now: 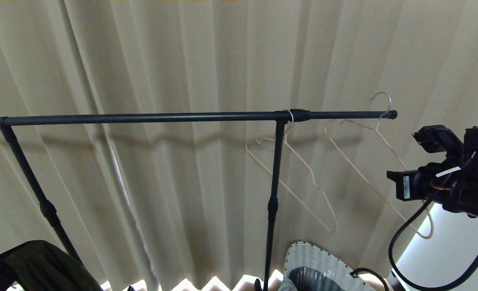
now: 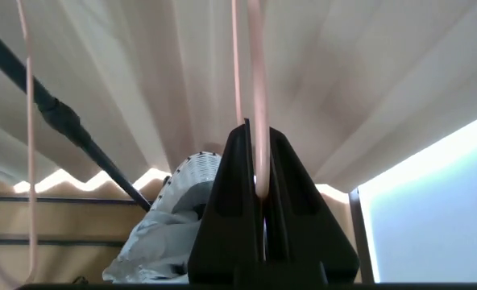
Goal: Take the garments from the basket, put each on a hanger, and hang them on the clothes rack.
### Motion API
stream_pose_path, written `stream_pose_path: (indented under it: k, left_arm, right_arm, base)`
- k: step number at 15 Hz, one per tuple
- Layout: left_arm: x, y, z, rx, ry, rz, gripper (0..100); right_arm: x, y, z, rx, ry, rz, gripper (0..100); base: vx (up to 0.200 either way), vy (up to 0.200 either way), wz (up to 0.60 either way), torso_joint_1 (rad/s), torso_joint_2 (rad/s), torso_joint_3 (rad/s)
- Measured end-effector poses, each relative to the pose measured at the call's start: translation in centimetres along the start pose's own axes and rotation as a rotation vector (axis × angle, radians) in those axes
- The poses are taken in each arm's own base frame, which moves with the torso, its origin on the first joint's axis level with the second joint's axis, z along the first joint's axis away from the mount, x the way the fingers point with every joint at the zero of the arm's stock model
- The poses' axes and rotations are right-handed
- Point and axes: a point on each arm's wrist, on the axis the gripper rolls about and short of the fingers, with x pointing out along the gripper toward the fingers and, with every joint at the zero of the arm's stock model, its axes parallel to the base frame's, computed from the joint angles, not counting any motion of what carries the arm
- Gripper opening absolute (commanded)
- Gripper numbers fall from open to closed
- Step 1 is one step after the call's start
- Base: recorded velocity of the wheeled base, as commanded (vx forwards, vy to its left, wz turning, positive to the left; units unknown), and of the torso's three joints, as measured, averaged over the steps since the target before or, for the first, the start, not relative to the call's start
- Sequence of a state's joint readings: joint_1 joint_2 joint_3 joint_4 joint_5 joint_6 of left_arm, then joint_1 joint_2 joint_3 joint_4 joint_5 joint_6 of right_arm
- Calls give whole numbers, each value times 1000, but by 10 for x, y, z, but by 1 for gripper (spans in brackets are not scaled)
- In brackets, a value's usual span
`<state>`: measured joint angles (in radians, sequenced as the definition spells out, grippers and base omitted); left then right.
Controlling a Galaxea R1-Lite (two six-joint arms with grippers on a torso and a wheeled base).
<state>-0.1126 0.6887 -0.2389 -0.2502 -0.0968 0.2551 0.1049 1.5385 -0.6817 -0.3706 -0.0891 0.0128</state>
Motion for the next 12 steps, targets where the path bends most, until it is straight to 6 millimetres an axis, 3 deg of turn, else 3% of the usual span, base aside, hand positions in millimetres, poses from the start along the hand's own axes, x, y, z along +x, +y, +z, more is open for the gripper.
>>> stream_pose_path:
  k: [6,10,12]
  left_arm:
    - [-1,-1,-3,14,4,-1,0]
    - [-1,-2,-7,28,18,-6,0]
    - [0,-2,-8,31,23,-8,0]
  right_arm:
    - [-51,-5,-32,-5,-13,6,0]
    - [-73,-7,-51,-1,-22,12,0]
    - [-78,-7,-52,2,-37,12,0]
  base:
    - [-200,0,0,1,3,2]
    - [-200,0,0,1,-1,4]
    - [0,0,0,0,0,0]
